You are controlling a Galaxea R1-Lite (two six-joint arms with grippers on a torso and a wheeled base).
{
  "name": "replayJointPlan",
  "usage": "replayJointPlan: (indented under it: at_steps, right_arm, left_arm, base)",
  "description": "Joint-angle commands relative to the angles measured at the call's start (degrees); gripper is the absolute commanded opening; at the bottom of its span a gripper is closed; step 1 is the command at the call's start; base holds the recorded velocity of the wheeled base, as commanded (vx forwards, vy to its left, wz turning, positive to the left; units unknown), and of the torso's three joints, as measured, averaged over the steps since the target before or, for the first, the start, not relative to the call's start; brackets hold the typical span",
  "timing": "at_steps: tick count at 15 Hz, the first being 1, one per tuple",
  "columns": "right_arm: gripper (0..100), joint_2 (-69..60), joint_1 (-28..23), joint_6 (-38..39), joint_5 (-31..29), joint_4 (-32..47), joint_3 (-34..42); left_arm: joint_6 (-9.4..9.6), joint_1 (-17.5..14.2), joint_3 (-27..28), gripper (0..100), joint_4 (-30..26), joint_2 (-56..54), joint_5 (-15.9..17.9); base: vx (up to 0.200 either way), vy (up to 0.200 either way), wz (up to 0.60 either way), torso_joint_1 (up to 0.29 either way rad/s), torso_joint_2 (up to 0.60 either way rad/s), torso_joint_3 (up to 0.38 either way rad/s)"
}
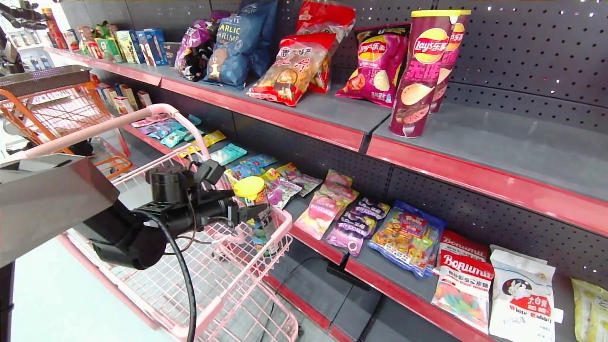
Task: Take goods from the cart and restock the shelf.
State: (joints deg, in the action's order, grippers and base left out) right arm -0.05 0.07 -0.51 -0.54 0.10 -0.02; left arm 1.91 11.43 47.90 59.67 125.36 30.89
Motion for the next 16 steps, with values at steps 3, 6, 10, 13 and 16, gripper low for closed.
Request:
replayJointPlan:
  at_steps: [3,6,10,13,16]
  right_arm:
    - [100,0.0,0.0,0.0,0.0,0.0,0.0]
    - [100,0.0,0.0,0.0,0.0,0.0,0.0]
    - [100,0.0,0.0,0.0,0.0,0.0,0.0]
    - [100,0.0,0.0,0.0,0.0,0.0,0.0]
    - [100,0.0,0.0,0.0,0.0,0.0,0.0]
  left_arm:
    - [0.02,1.0,1.9,100,0.1,3.1,-0.7]
    - [0.11,1.2,3.4,0,0.1,3.8,-0.8]
    - [-0.07,1.7,1.9,0,4.1,3.3,-2.3]
    - [-0.51,1.4,-1.2,0,6.1,-1.7,-4.0]
    - [-2.0,0.6,-6.1,0,5.9,-10.9,-6.0]
  base:
    - [0.0,0.0,0.0,0.0,0.0,0.0]
    - [0.0,0.0,0.0,0.0,0.0,0.0]
    - [0.0,0.0,0.0,0.0,0.0,0.0]
    - [0.0,0.0,0.0,0.0,0.0,0.0]
    - [0.0,0.0,0.0,0.0,0.0,0.0]
